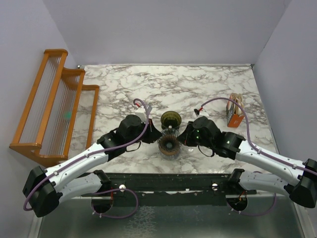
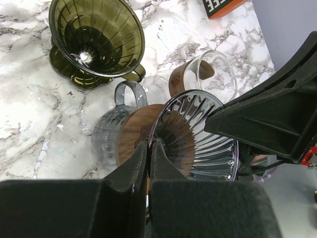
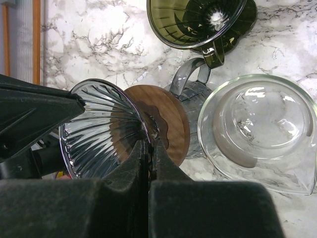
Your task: Place the coffee filter in the dripper
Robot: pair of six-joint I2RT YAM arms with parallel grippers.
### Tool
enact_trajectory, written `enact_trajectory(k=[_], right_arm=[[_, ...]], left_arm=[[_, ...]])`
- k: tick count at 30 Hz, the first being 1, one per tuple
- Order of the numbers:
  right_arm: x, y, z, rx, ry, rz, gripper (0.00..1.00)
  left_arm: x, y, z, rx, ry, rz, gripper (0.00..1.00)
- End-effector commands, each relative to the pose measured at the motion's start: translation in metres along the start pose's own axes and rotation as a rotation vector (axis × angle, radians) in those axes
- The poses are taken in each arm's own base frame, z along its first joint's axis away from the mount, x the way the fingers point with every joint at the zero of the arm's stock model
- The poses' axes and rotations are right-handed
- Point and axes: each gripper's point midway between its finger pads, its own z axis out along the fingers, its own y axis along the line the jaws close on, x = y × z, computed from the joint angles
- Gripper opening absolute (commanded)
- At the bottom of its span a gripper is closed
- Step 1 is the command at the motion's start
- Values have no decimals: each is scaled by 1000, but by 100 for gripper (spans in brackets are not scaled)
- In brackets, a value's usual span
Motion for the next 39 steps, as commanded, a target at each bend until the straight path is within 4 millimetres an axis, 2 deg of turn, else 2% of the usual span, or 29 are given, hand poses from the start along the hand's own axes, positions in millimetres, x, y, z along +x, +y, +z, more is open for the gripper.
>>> enact_trajectory(k=[1,10,16,26,31,34,39], right_arm=[[41,-47,8,160,147,-99,0],[48,-51,12,178,171,-98,1],[50,-54,12,189,171,-82,0],[37,-44,8,180,138,-62,1],[30,-39,5,169,115,-50,6],[27,-37,4,167,104,-42,12],[22,-32,1,153,91,-35,17]], left_arm=[[68,43,-4,-137,204,0,0],[83,54,-6,-156,226,-9,0],[75,49,-3,-149,217,8,0],[59,36,1,-131,200,17,0],[52,32,-1,-133,197,20,0],[47,29,-2,-130,189,21,0],[42,25,-2,-127,183,21,6]])
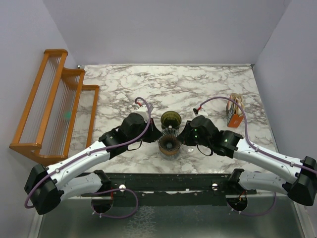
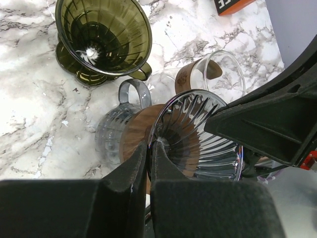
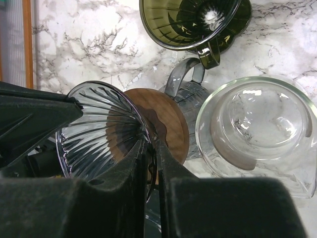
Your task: Place the coffee filter in the dripper
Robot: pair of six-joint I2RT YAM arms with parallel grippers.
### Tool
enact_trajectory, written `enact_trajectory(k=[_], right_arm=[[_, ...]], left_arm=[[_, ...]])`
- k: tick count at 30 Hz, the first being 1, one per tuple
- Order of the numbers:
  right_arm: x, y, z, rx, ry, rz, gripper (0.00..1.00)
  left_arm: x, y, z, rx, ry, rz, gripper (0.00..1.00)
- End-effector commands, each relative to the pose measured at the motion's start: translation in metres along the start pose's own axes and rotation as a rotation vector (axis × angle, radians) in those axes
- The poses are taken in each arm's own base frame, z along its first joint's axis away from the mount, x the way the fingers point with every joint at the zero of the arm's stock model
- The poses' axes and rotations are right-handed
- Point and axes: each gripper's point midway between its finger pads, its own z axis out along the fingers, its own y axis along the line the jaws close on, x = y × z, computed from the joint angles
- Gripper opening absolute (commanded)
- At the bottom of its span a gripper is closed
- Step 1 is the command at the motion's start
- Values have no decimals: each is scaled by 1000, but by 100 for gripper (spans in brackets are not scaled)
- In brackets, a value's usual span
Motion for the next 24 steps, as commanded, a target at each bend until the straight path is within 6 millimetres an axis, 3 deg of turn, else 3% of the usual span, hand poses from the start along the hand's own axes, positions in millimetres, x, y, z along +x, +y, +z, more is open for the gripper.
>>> enact_trajectory(k=[1,16,24], right_arm=[[24,-32,-1,130,89,-42,18],[13,-21,-9,95,63,-30,32],[5,-15,-13,79,41,-27,35]], left_arm=[[43,21,-4,-85,172,27,7],[23,13,-12,-90,128,35,38],[7,2,-17,-79,108,43,51]])
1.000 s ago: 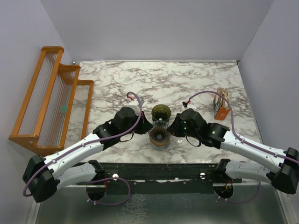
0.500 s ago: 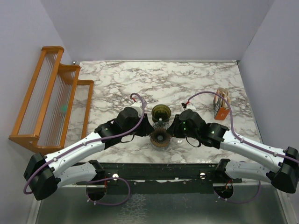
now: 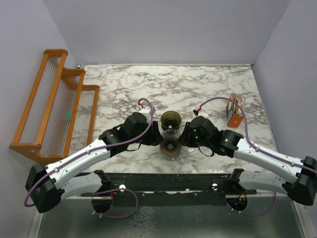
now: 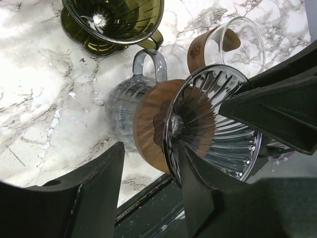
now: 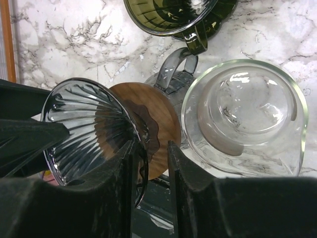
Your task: Place the coffee filter in the dripper
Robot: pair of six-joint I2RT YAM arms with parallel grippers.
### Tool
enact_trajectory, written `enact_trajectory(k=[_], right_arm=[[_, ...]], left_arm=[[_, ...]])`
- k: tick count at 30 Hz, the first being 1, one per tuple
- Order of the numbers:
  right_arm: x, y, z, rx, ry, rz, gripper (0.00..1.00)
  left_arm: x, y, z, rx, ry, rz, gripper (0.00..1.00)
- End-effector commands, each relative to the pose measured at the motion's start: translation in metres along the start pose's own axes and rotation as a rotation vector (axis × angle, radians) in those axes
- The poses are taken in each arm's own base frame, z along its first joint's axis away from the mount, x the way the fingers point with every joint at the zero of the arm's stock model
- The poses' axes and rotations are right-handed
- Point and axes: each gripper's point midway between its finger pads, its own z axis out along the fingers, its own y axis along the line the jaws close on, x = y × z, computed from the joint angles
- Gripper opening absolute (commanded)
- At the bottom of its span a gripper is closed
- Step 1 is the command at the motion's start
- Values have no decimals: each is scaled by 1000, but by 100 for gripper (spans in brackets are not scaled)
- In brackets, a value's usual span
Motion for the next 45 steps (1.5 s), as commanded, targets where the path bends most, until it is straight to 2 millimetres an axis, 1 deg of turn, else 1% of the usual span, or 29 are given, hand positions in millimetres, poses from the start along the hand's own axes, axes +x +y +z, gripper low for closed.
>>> enact_trajectory(k=[1,5,12,15,19,24,29,36,39,41,43,45], right_arm=[[-3,-5,-9,33,-3,-17,35],[-14,0,-15,19,-40,-2,37],[-38,12,-29,7,-108,-12,46],[-49,11,-35,32,-142,-27,50],[-66,-3,-44,118,-213,-69,56],[-96,-13,-63,209,-321,-138,56],[-127,-27,-81,338,-428,-239,56],[-165,-44,-106,536,-543,-383,58],[-181,-50,-110,586,-564,-425,58],[-193,-59,-110,614,-565,-431,57],[-204,-68,-108,629,-555,-419,57],[-213,-78,-102,642,-533,-415,57]], left_arm=[[-9,-4,-8,-13,-4,23,52],[-16,-10,-10,-1,-8,28,57],[-27,-17,-12,7,-25,47,61],[-32,-18,-15,1,-29,63,62],[-43,-15,-25,-46,-56,83,66],[-62,-16,-41,-78,-111,122,70],[-79,-13,-56,-127,-161,156,79],[-85,-13,-69,-137,-189,161,86],[-86,-11,-74,-141,-200,169,91],[-86,-11,-76,-143,-203,176,94],[-86,-9,-79,-148,-206,185,97],[-86,-7,-81,-152,-211,191,99]])
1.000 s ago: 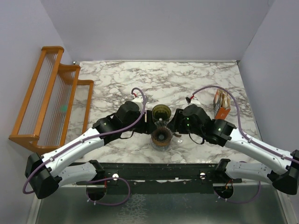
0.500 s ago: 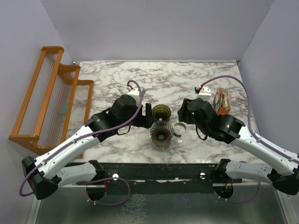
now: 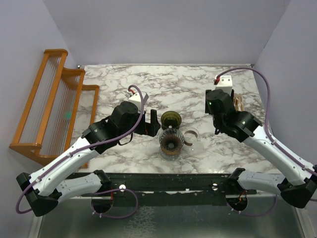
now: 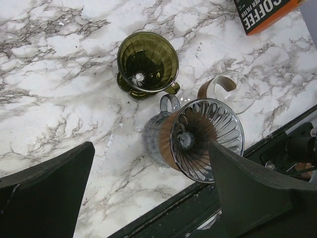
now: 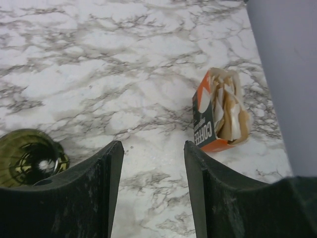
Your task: Place the coffee filter in the dripper
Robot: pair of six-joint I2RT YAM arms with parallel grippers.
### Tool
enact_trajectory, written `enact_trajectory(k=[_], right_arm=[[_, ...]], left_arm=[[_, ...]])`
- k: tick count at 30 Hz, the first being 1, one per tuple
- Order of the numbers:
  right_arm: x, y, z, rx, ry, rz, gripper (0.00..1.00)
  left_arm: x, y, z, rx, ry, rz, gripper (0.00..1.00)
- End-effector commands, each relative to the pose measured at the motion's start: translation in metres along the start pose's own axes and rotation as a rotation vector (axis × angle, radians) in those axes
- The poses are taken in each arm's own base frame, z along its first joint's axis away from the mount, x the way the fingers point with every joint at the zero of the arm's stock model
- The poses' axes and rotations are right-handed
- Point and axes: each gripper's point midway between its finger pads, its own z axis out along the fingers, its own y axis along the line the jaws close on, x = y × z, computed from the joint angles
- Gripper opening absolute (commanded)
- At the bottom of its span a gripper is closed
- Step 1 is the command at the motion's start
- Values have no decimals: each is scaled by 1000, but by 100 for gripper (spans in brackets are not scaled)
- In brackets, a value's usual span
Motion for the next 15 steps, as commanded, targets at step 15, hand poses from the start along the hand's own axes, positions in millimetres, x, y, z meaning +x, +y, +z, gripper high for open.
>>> enact_trajectory(k=[15], right_arm=[[5,-78,102,139,200,35,49]], left_arm=[[3,9,-26,0,-12,69,99]])
